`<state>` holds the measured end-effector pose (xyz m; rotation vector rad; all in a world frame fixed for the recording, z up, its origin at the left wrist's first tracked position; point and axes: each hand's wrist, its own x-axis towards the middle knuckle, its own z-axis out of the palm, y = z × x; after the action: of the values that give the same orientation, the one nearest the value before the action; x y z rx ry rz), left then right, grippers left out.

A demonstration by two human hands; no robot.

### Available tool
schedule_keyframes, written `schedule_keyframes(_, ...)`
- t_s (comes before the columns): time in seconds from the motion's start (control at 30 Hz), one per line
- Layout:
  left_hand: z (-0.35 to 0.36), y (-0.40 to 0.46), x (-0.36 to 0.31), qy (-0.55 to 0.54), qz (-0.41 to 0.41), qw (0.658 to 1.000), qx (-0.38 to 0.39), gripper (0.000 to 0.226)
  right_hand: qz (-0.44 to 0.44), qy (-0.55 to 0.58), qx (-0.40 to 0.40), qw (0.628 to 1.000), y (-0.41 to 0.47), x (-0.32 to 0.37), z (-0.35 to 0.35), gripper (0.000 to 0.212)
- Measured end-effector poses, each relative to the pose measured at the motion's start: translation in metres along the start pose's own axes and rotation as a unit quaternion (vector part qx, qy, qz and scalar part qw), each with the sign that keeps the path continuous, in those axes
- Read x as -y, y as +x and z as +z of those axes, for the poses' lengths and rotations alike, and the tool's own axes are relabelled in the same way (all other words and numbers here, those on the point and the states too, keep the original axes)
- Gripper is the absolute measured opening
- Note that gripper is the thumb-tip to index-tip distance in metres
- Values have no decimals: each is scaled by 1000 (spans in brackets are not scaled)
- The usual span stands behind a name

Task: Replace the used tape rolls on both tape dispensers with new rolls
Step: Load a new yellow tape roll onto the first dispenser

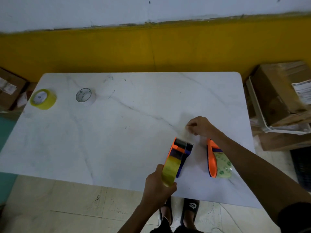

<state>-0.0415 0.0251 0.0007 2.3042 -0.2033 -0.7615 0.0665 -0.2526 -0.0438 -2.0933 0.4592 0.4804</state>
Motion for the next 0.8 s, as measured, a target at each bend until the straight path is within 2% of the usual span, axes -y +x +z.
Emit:
schedule_keyframes(0.07, -3, -5, 0, -4, 18, 1000, -16, 40, 25, 90, 45, 995, -6, 5, -3, 10)
schedule_keyframes(0.17, -6, -11, 0, -10, 41, 998, -37, 41, 43, 190, 70, 978, -20, 15, -3, 7)
schedule_keyframes(0.3, -12, -15, -4, -14, 68, 995, -65, 43, 56, 208, 128, 968, -36, 24, 7, 14)
schedule_keyframes(0.43, -20, -16, -10, -35, 82, 992, -88, 42, 90, 318, 166, 929, -47, 28, 17, 23)
schedule_keyframes(0.5, -24, -15, -14, -36, 86, 991, -97, 43, 101, 389, 175, 899, -49, 27, 25, 19)
schedule_keyframes(0.57, -28, -14, -20, -39, 90, 990, -105, 42, 115, 450, 163, 870, -52, 28, 34, 31)
schedule_keyframes(0.7, -34, -9, -29, -52, 86, 989, -109, 41, 126, 505, 135, 843, -68, 31, 58, 25)
schedule_keyframes(0.8, -34, -3, -34, -51, 64, 991, -107, 43, 140, 565, 116, 805, -77, 24, 80, 26)
